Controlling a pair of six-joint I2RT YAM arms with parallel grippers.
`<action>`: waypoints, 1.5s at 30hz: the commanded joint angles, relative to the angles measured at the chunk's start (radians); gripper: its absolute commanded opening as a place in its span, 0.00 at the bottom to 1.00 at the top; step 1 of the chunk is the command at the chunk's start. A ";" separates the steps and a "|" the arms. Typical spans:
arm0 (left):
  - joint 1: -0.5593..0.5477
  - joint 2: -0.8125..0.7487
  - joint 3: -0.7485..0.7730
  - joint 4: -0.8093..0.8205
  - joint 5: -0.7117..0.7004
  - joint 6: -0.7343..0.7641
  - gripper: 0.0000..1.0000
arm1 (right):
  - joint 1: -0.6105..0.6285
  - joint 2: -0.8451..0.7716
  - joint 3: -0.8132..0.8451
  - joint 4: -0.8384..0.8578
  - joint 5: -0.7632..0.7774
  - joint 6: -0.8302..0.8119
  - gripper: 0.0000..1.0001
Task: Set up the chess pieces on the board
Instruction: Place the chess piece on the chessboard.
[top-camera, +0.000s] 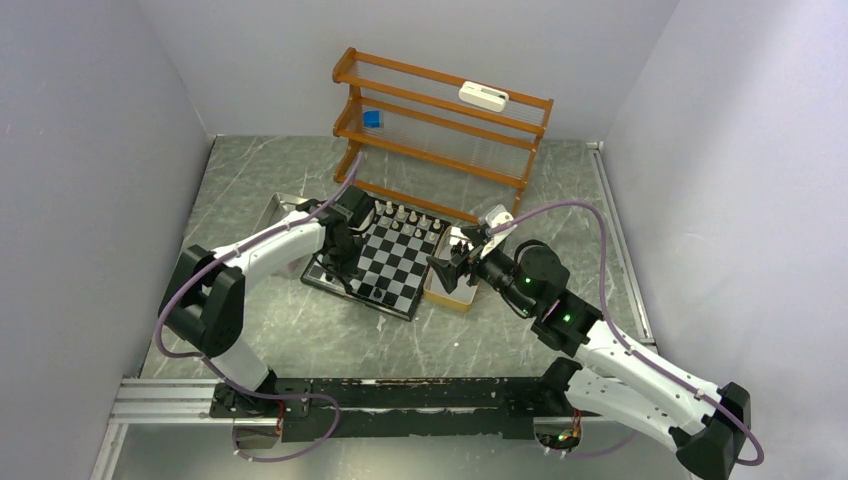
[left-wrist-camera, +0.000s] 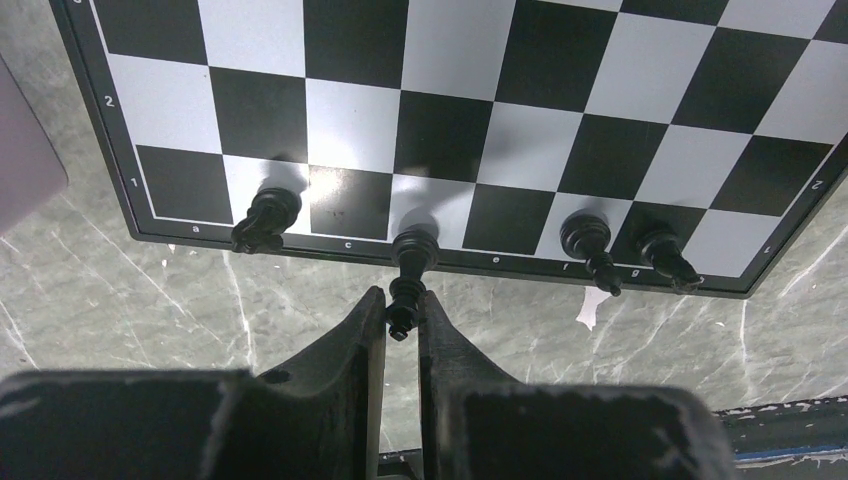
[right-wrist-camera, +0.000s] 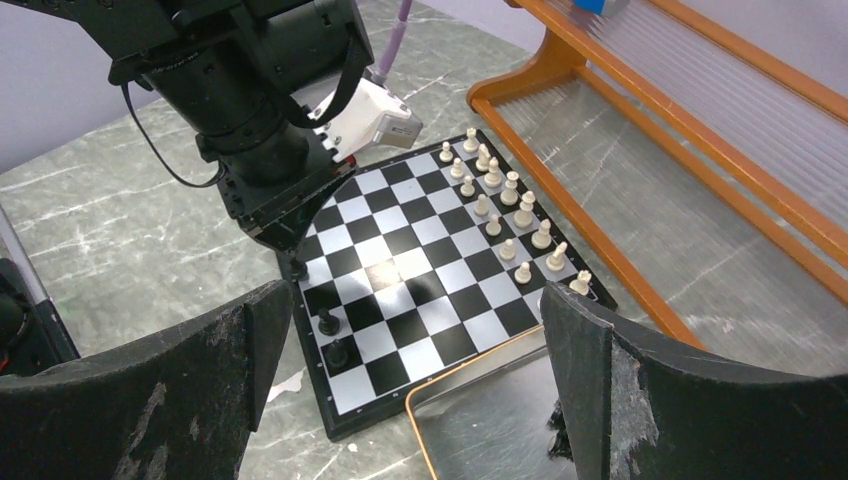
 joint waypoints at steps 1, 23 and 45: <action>0.003 0.001 0.035 0.024 -0.012 0.015 0.12 | 0.003 -0.006 0.022 0.006 0.016 -0.008 1.00; -0.014 0.046 0.060 0.026 -0.015 0.016 0.15 | 0.003 -0.039 -0.003 0.000 0.009 -0.005 1.00; -0.064 0.071 0.088 -0.031 -0.080 -0.009 0.17 | 0.003 -0.098 -0.014 -0.028 0.022 -0.002 1.00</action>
